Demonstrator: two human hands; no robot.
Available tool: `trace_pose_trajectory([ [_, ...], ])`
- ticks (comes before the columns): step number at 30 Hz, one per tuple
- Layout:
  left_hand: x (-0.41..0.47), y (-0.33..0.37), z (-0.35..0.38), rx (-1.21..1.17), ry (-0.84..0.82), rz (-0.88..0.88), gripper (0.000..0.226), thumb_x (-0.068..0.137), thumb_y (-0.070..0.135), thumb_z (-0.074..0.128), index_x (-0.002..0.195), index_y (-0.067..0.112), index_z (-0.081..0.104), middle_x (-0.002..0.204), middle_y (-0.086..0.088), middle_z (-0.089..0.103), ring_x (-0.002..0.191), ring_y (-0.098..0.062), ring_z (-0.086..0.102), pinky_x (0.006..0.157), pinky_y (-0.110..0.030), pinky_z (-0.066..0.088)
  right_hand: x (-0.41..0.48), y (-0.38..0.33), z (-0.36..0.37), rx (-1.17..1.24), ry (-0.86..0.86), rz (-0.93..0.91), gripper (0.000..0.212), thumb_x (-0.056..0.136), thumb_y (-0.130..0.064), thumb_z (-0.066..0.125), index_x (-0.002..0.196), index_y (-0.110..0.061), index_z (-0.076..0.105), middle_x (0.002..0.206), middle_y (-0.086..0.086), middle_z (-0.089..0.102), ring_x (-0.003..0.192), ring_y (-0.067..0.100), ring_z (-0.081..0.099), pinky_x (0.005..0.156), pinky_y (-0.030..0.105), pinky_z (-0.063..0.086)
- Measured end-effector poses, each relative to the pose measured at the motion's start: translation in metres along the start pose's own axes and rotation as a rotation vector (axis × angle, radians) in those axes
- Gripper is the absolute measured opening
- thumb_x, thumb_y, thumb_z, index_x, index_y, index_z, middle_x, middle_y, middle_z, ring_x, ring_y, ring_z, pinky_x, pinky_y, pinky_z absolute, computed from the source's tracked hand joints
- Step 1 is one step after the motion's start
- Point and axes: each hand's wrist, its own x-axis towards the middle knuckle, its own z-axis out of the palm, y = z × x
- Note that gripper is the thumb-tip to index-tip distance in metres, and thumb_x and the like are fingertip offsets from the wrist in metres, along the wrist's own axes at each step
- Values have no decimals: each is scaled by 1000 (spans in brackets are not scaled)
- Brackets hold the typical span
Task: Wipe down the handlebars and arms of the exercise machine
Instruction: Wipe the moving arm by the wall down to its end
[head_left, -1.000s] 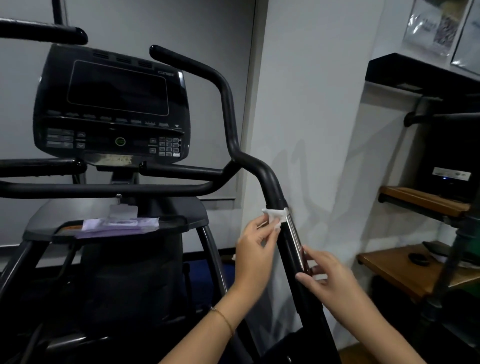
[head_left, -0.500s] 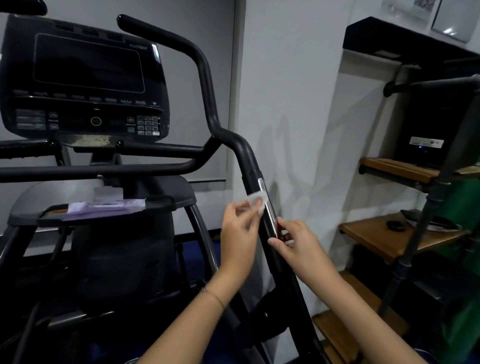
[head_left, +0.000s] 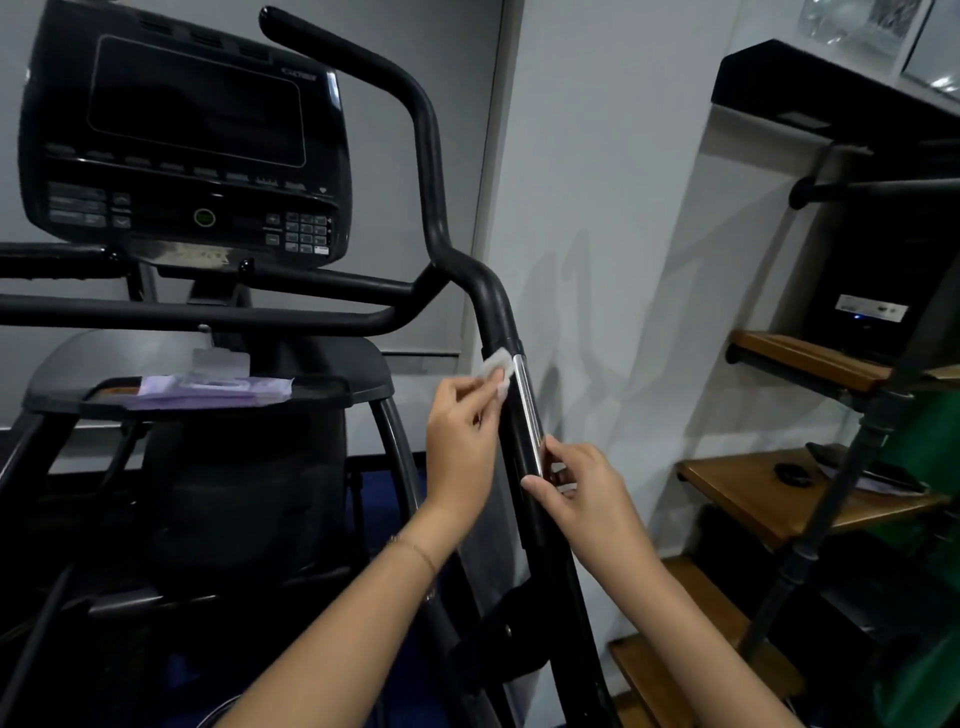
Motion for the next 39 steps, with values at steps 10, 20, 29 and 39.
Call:
trace_pose_trajectory([
  [10,-47,-5,-12,53,-107,124,34,90,32,58,117,14,66,102,4,50,98,15,48,85,-2,38,-18,1,-12,212,-90,202,42,82,-18,70,122,-17,56,102,-6,60,90,12,60,85,22,49],
  [20,-13,18,-8,-289,0,-487,22,82,16,70,101,9,61,93,2,62,83,-6,59,69,-6,46,-34,4,-3,164,-144,263,10,80,-11,70,89,-8,70,81,13,71,73,26,67,67,29,52],
  [29,-57,22,0,-333,44,-709,24,83,17,70,103,5,65,90,1,65,79,-4,58,63,-4,42,-41,5,-1,117,-132,230,6,85,-24,65,91,-23,66,80,-3,68,70,13,64,66,25,51],
  [39,-35,28,0,-203,21,-626,21,81,26,71,91,12,59,87,2,61,75,-8,58,61,-13,43,-43,10,5,105,-115,236,4,84,-31,63,88,-30,63,75,-7,66,74,12,63,75,39,54],
])
